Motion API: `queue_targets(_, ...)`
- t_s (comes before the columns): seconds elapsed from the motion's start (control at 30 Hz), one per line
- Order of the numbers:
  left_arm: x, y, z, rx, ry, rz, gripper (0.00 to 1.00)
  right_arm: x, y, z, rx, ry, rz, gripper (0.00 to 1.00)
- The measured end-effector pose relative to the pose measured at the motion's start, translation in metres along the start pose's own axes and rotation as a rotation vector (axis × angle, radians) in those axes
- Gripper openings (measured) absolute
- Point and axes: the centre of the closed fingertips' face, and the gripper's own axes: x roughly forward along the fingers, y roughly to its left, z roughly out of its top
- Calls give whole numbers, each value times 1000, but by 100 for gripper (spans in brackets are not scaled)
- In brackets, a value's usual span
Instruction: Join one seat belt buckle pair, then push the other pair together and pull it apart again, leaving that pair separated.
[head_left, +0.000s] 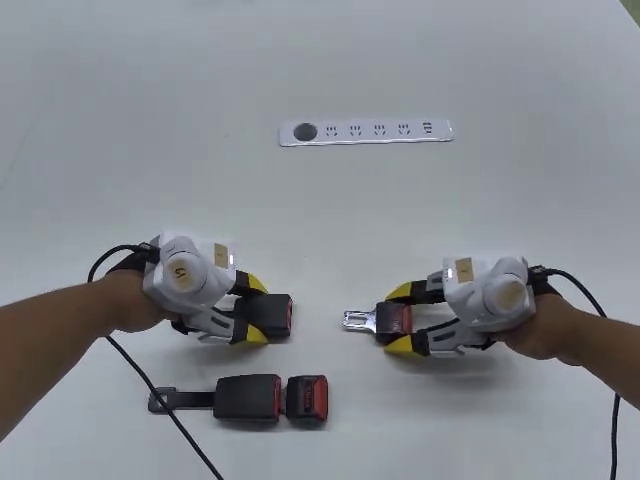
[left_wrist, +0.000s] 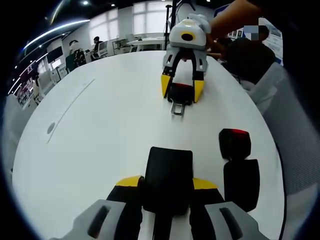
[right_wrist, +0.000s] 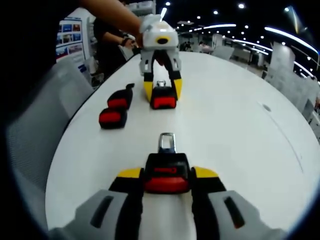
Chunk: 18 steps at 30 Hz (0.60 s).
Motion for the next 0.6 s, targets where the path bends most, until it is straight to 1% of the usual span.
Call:
queue_targets(0.07, 0, -1, 1, 0, 0, -1, 37, -3, -1, -2, -2, -2, -3, 38)
queue_targets(0.23, 0, -2, 1, -2, 2, -2, 37, -9, 0, -13, 1, 15, -10, 38)
queue_targets(0.6, -1, -3, 2, 0, 1, -1, 37, -21, -2, -25, 18, 27, -15, 38)
